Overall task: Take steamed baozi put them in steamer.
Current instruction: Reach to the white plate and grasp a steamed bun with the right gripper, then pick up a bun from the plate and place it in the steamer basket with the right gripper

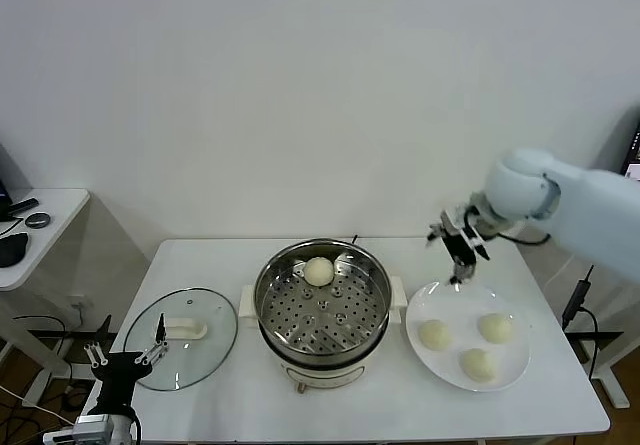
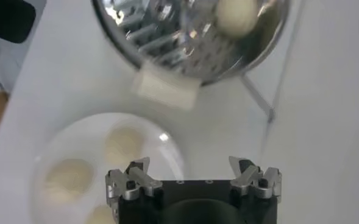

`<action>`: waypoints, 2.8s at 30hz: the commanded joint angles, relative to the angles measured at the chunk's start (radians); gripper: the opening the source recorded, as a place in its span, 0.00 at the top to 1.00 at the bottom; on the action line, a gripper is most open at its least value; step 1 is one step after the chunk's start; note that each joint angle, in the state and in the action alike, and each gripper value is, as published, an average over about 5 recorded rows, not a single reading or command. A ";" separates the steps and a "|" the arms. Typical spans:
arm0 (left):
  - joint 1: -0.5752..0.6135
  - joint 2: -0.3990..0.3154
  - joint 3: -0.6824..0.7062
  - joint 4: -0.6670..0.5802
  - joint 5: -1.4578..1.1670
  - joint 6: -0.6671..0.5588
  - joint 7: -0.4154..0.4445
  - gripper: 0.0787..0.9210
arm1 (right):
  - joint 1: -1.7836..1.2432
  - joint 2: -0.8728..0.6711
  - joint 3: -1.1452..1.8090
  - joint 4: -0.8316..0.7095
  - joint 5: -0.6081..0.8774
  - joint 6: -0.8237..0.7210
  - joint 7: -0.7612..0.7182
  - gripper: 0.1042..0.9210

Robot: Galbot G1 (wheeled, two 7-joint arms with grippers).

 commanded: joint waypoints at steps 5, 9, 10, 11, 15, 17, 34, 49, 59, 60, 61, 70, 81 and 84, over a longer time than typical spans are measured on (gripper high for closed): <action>-0.001 -0.010 0.001 0.000 0.012 0.005 -0.001 0.12 | -0.174 -0.053 0.035 0.022 -0.086 -0.043 0.005 0.12; -0.001 -0.014 0.001 0.003 0.017 0.004 -0.001 0.12 | -0.235 -0.030 0.071 0.007 -0.110 -0.032 0.018 0.12; -0.001 -0.014 0.001 0.003 0.017 0.003 -0.001 0.12 | -0.252 -0.023 0.083 0.002 -0.116 -0.033 0.022 0.12; -0.001 -0.015 0.001 0.004 0.017 0.003 -0.001 0.12 | -0.270 -0.016 0.094 -0.003 -0.122 -0.034 0.026 0.12; -0.002 -0.016 0.000 0.007 0.019 0.003 -0.002 0.12 | -0.338 0.002 0.143 -0.023 -0.144 -0.039 0.041 0.12; -0.003 -0.016 0.000 0.007 0.020 0.003 -0.002 0.12 | -0.372 0.009 0.167 -0.034 -0.155 -0.039 0.045 0.12; 0.003 -0.018 -0.002 0.008 0.024 -0.001 -0.001 0.12 | -0.562 0.066 0.319 -0.136 -0.211 -0.033 0.102 0.13; 0.006 -0.025 0.001 0.005 0.030 -0.009 -0.002 0.12 | -0.595 0.098 0.354 -0.162 -0.219 -0.030 0.111 0.35; 0.003 -0.023 0.006 -0.001 0.030 -0.008 -0.001 0.12 | -0.509 0.035 0.353 -0.125 -0.194 -0.008 0.069 0.59; 0.001 -0.022 0.007 -0.001 0.029 -0.008 -0.001 0.12 | -0.479 0.019 0.349 -0.114 -0.181 -0.005 0.061 0.60; -0.001 -0.021 0.009 -0.001 0.029 -0.008 -0.001 0.12 | -0.449 0.005 0.346 -0.105 -0.167 -0.003 0.054 0.60; -0.024 -0.007 0.027 0.005 0.023 -0.003 0.000 0.12 | -0.044 -0.054 0.221 -0.037 0.041 -0.038 0.021 0.61; -0.042 0.019 0.026 0.007 0.010 0.007 0.002 0.12 | 0.395 0.206 -0.084 0.075 0.432 -0.258 0.126 0.63; -0.042 0.021 0.020 0.005 0.008 0.009 0.003 0.12 | 0.383 0.304 -0.120 0.110 0.525 -0.332 0.199 0.62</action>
